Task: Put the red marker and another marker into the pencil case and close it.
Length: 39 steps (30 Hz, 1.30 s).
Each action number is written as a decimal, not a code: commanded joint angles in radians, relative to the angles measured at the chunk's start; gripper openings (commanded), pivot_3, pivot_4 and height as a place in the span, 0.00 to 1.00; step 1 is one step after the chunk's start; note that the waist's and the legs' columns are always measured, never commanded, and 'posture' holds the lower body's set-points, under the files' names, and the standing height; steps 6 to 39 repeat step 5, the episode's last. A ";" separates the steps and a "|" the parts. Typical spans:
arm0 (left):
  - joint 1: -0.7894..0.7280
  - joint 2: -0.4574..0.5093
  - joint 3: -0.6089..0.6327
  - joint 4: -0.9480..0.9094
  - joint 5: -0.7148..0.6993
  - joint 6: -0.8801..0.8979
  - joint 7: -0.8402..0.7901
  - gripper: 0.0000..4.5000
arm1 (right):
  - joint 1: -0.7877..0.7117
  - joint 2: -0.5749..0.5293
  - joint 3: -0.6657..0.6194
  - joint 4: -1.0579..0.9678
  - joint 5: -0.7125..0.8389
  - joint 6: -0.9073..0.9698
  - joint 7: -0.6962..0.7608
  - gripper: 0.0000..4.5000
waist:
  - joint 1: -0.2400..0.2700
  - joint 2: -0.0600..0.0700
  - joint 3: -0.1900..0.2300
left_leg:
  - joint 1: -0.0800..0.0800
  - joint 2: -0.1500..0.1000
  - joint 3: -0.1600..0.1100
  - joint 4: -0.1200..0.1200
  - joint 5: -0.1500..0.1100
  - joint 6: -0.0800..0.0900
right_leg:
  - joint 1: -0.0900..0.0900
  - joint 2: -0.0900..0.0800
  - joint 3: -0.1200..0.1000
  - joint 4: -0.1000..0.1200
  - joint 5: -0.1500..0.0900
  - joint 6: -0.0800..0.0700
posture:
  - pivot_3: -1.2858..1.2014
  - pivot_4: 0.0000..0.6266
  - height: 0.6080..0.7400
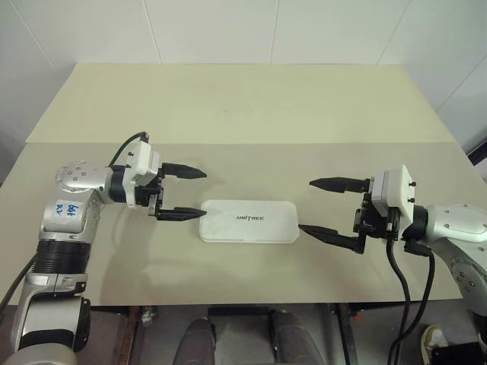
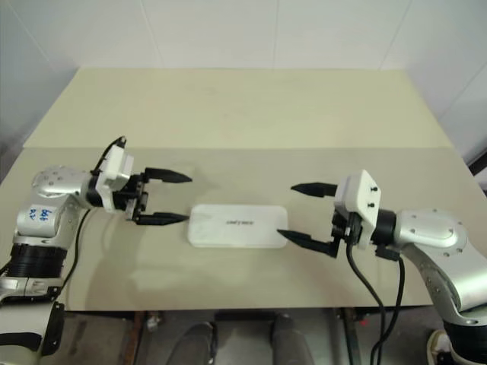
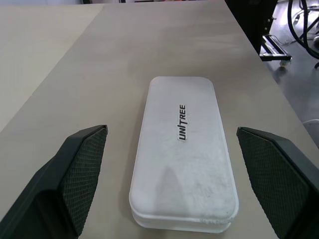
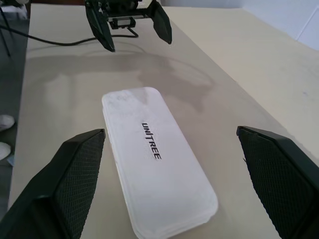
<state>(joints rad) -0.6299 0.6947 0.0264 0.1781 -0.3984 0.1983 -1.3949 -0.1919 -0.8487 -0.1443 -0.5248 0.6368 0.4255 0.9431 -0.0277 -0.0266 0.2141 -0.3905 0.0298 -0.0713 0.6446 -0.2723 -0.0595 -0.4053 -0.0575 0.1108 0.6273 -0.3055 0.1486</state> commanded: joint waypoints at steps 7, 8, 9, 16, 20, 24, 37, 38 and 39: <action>-0.032 0.005 0.001 -0.006 -0.018 -0.004 -0.022 0.99 | 0.029 0.037 0.000 -0.006 -0.023 -0.043 0.009 1.00 | -0.001 0.000 0.000 | 0.000 0.000 0.000 0.000 0.000 0.000 | 0.000 0.000 0.000 0.000 0.000 0.000 | 0.52 0.24 1.00; -0.032 0.005 0.001 -0.006 -0.018 -0.004 -0.022 0.99 | 0.029 0.037 0.000 -0.006 -0.023 -0.043 0.009 1.00 | -0.001 0.000 0.000 | 0.000 0.000 0.000 0.000 0.000 0.000 | 0.000 0.000 0.000 0.000 0.000 0.000 | 0.52 0.24 1.00; -0.032 0.005 0.001 -0.006 -0.018 -0.004 -0.022 0.99 | 0.029 0.037 0.000 -0.006 -0.023 -0.043 0.009 1.00 | -0.001 0.000 0.000 | 0.000 0.000 0.000 0.000 0.000 0.000 | 0.000 0.000 0.000 0.000 0.000 0.000 | 0.52 0.24 1.00; -0.032 0.005 0.001 -0.006 -0.018 -0.004 -0.022 0.99 | 0.029 0.037 0.000 -0.006 -0.023 -0.043 0.009 1.00 | -0.001 0.000 0.000 | 0.000 0.000 0.000 0.000 0.000 0.000 | 0.000 0.000 0.000 0.000 0.000 0.000 | 0.52 0.24 1.00; -0.032 0.005 0.001 -0.006 -0.018 -0.004 -0.022 0.99 | 0.029 0.037 0.000 -0.006 -0.023 -0.043 0.009 1.00 | -0.001 0.000 0.000 | 0.000 0.000 0.000 0.000 0.000 0.000 | 0.000 0.000 0.000 0.000 0.000 0.000 | 0.52 0.24 1.00; -0.032 0.005 0.001 -0.006 -0.018 -0.004 -0.022 0.99 | 0.029 0.037 0.000 -0.006 -0.023 -0.043 0.009 1.00 | -0.001 0.000 0.000 | 0.000 0.000 0.000 0.000 0.000 0.000 | 0.000 0.000 0.000 0.000 0.000 0.000 | 0.52 0.24 1.00; -0.032 0.005 0.001 -0.006 -0.018 -0.004 -0.022 0.99 | 0.029 0.037 0.000 -0.006 -0.023 -0.043 0.009 1.00 | -0.001 0.000 0.000 | 0.000 0.000 0.000 0.000 0.000 0.000 | 0.000 0.000 0.000 0.000 0.000 0.000 | 0.52 0.24 1.00; -0.032 0.005 0.001 -0.006 -0.018 -0.004 -0.022 0.99 | 0.029 0.037 0.000 -0.006 -0.023 -0.043 0.009 1.00 | -0.001 0.000 0.000 | 0.000 0.000 0.000 0.000 0.000 0.000 | 0.000 0.000 0.000 0.000 0.000 0.000 | 0.52 0.24 1.00; -0.032 0.005 0.001 -0.006 -0.018 -0.004 -0.022 0.99 | 0.029 0.037 0.000 -0.006 -0.023 -0.043 0.009 1.00 | -0.001 0.000 0.000 | 0.000 0.000 0.000 0.000 0.000 0.000 | 0.000 0.000 0.000 0.000 0.000 0.000 | 0.52 0.24 1.00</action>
